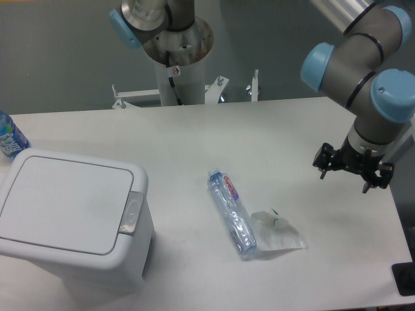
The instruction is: Open the trash can
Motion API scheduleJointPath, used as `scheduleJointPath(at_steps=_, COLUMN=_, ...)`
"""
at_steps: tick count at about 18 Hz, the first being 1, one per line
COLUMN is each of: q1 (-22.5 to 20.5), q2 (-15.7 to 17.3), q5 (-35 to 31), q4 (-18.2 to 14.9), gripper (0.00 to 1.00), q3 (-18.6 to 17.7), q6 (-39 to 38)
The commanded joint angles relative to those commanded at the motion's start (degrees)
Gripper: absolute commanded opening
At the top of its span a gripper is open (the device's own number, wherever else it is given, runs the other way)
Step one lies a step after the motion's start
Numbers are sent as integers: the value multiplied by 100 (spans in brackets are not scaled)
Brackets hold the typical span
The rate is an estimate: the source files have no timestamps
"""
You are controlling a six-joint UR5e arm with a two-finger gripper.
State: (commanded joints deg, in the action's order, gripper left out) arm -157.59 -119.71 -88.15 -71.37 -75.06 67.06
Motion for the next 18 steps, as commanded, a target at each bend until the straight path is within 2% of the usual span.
scheduleJointPath(at_steps=7, q1=9, q2=17, q5=9, q4=-44, gripper=100, q3=0, q6=-53)
scheduleJointPath(at_steps=11, q1=158, q2=18, q5=-9, q4=-61, gripper=100, q3=53, q6=-96)
scheduleJointPath(at_steps=16, q1=474, q2=97, q5=0, q4=-79, gripper=100, q3=-26, q6=-1053)
scheduleJointPath(at_steps=18, q1=597, q2=140, q5=9, q4=-114, gripper=100, q3=-26, q6=-1204)
